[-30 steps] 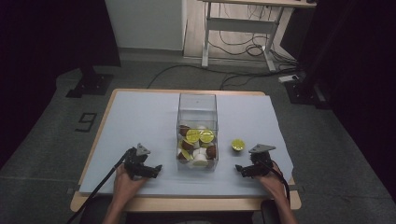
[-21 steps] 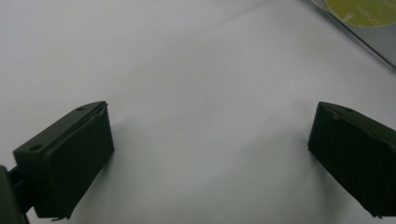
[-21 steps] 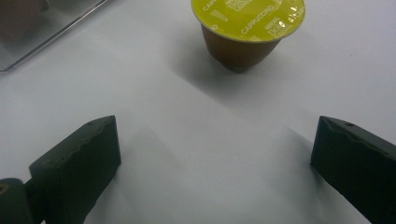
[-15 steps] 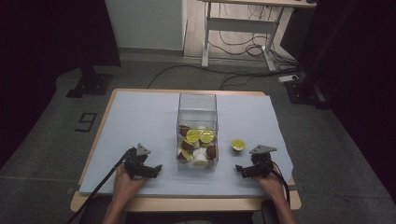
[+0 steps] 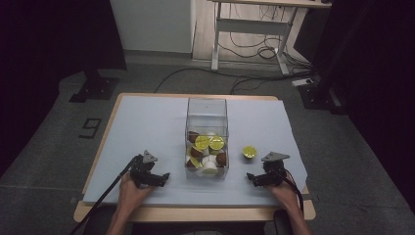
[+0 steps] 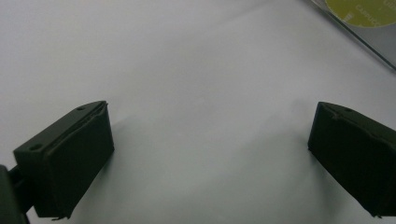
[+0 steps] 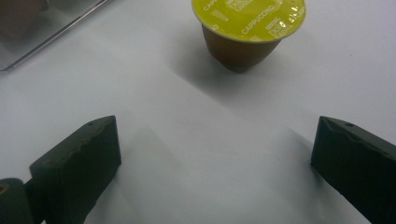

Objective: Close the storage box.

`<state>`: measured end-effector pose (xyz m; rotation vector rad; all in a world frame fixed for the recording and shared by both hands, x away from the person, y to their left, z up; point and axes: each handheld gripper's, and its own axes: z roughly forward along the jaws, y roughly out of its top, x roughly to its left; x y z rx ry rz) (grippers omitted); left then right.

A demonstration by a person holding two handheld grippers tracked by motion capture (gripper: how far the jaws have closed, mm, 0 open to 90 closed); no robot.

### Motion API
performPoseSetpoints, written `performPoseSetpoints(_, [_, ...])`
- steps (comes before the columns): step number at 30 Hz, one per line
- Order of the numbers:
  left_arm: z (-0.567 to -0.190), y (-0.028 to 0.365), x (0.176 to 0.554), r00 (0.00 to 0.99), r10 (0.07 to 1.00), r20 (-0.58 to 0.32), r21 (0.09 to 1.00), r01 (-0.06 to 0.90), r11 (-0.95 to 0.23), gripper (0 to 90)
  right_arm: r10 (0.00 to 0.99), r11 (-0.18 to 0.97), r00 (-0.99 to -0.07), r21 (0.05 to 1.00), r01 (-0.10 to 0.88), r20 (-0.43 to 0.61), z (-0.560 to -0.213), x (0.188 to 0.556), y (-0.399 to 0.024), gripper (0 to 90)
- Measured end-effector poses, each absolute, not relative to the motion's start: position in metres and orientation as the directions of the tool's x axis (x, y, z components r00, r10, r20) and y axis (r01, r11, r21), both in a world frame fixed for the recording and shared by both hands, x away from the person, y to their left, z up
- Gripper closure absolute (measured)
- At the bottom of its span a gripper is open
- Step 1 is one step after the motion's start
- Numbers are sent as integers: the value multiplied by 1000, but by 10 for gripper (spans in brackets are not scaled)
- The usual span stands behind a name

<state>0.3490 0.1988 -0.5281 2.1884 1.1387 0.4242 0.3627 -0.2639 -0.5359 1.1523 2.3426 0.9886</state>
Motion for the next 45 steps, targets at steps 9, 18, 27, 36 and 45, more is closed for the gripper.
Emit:
performPoseSetpoints(9, [-525, 198, 344, 599, 801, -3, 663, 600, -447, 69, 786, 465, -616, 706, 534, -52, -531, 358, -258, 44])
performPoseSetpoints(18, [-514, 196, 334, 636, 771, -29, 724, 545, -423, 160, 761, 465, -648, 717, 519, -25, -522, 352, -254, 46])
performPoseSetpoints(27, [-503, 185, 324, 700, 714, -20, 769, 467, -436, 204, 743, 455, -669, 735, 502, -4, -508, 342, -254, 137])
performPoseSetpoints(36, [-495, 176, 318, 740, 673, -14, 787, 423, -449, 266, 713, 463, -701, 747, 477, 5, -497, 336, -245, 224])
performPoseSetpoints(45, [-489, 167, 317, 772, 635, -22, 794, 399, -458, 383, 671, 455, -739, 757, 468, 53, -489, 334, -233, 333])
